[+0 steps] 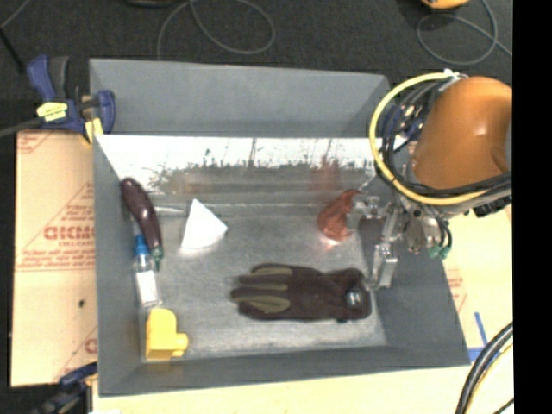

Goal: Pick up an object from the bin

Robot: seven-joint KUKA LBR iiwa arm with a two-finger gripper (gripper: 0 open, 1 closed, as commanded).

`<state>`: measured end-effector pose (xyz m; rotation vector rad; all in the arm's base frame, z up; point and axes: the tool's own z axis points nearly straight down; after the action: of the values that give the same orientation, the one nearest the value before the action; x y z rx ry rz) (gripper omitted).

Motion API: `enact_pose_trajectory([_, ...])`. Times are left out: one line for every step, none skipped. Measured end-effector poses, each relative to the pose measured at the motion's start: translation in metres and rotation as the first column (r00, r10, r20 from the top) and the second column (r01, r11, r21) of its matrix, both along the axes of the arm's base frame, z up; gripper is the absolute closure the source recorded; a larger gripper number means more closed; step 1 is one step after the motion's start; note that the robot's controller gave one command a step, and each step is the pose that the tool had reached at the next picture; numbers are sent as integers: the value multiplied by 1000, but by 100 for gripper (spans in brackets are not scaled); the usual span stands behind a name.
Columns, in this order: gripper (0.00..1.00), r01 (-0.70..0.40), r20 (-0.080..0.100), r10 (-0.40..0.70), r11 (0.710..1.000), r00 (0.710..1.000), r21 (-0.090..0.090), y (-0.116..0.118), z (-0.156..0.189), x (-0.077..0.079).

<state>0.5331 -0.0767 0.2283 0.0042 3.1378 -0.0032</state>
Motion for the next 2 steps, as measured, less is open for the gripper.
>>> enact_pose_trajectory([0,-31,6,31,1000,1000,-2,0,-44,-2])
enact_pose_trajectory([0,-123,4,123,992,992,-2,-5,-100,-13])
